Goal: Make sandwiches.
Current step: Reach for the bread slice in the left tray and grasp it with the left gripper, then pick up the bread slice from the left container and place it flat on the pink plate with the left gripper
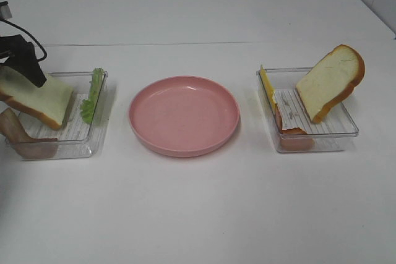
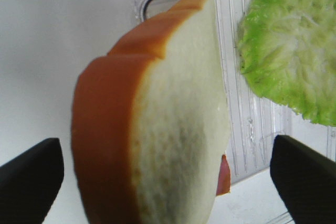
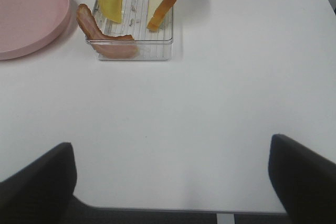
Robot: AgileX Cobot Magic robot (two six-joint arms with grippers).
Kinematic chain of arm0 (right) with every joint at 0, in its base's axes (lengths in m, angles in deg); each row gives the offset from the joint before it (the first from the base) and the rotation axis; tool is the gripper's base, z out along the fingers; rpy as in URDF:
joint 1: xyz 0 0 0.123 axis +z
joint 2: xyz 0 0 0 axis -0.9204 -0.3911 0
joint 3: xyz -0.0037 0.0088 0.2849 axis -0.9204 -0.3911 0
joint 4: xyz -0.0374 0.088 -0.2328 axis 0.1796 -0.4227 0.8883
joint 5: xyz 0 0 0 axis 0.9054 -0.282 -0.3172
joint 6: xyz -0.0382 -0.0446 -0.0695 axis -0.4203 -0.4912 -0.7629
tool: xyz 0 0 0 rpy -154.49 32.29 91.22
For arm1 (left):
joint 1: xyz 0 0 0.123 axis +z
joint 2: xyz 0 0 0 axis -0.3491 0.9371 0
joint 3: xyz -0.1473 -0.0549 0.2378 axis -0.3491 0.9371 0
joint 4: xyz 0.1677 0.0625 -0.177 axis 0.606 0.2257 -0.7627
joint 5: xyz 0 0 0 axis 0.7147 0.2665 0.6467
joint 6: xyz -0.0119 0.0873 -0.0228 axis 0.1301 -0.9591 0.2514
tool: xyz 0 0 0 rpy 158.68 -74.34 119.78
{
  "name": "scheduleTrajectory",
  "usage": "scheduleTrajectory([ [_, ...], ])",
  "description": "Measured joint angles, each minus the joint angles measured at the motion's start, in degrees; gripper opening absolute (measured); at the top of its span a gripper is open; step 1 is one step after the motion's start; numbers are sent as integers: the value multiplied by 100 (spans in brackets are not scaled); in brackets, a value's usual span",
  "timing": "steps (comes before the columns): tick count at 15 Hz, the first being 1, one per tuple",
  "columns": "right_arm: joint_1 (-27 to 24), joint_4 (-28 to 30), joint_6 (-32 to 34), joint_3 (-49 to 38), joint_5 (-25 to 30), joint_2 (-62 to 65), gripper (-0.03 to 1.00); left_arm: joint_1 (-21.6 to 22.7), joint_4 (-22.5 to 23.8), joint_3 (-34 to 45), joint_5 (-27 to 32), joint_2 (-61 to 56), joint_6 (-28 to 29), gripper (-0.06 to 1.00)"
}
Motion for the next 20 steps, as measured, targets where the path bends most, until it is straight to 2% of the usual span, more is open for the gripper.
scheduleTrajectory([
  [1, 0, 0, 0, 0, 0, 0, 96, 0, -86, -6, -6, 40, -57, 99],
  [3, 0, 0, 0, 0, 0, 0, 96, 0, -189, -6, -6, 74, -132, 90],
  [4, 0, 0, 0, 0, 0, 0, 96, 0, -178, -6, -6, 74, -132, 81],
  [8, 0, 0, 0, 0, 0, 0, 96, 0, -155, -6, 0, 74, -132, 30],
  [10, 0, 0, 0, 0, 0, 0, 96, 0, -212, -11, 29, 69, -103, 21],
  [13, 0, 0, 0, 0, 0, 0, 96, 0, -212, -11, 40, 69, 155, 21],
  [20, 0, 0, 0, 0, 0, 0, 96, 0, -160, -172, 120, 74, 304, 21],
])
